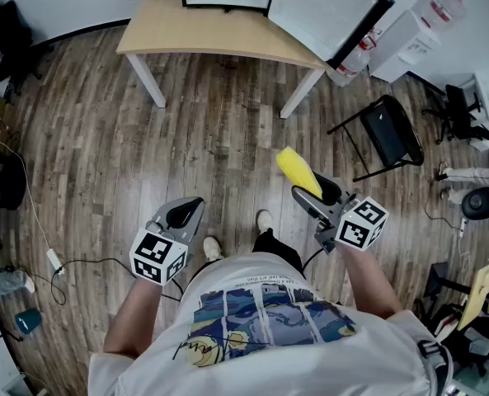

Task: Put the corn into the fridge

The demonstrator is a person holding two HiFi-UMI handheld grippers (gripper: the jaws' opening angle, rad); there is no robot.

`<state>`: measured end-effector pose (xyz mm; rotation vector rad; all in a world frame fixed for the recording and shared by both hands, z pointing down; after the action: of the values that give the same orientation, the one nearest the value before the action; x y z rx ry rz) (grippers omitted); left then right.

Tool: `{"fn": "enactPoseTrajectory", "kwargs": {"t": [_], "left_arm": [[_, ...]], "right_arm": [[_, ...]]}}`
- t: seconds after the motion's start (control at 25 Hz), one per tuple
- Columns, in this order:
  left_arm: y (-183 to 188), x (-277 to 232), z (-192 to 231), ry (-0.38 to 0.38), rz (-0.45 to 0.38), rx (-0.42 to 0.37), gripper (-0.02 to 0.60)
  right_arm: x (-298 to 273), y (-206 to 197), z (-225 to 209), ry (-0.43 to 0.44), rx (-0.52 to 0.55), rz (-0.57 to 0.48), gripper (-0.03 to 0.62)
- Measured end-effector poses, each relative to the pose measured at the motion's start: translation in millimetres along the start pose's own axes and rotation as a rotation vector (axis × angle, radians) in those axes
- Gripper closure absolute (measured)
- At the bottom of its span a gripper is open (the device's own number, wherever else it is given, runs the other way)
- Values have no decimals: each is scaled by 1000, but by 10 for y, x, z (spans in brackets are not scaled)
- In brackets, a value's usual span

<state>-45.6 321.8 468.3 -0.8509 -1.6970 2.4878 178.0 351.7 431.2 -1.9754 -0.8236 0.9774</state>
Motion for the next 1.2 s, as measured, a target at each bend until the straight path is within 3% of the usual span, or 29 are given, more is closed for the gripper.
{"fn": "enactPoseTrajectory", "kwargs": {"t": [0.2,0.44,0.76,1.0,1.2], "left_arm": [[215,-285,-110,47,-9,5,572],[695,-1101,-443,54,-57,-14,572],[965,-1574,-545,90,-63,37,572],[1092,-1647,-22,92,-79,47,572],[1233,-1635,748,53,-107,57,572]], "right_arm": [[96,225,-244,49,31,-23,353],[247,383,-935,94,57,17,353],[49,574,-1531,139,73,55,353],[-492,815,-1666,114,95,51,353],[-1122,1085,-1646,36,114,51,353]]}}
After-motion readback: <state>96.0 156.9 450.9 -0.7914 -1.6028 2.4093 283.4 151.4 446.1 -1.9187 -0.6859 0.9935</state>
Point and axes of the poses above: the fingertips, and each gripper's own axes: x backward along the fingers, z to its left, y out of its top, the point moved 1 cm from there along x, backward along the fingers, and after that the axes turned 4 degrees about -y, right-handed, at the moved point
